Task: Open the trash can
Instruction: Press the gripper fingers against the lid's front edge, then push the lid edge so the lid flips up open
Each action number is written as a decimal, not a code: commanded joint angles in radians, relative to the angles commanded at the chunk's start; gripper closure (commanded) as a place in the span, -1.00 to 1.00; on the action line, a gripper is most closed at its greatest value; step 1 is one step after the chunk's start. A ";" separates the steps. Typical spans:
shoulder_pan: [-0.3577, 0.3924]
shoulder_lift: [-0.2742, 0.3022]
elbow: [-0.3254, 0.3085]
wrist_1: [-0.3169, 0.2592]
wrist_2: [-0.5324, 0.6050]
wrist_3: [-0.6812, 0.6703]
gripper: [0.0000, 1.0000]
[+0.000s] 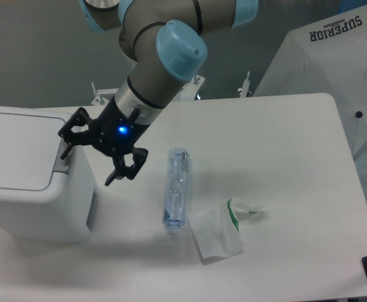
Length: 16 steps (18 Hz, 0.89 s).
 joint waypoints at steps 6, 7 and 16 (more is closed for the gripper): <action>-0.005 -0.005 -0.011 0.008 0.000 0.006 -1.00; -0.005 -0.005 -0.011 0.011 0.000 0.006 -1.00; -0.005 -0.003 -0.014 0.020 0.000 0.005 -1.00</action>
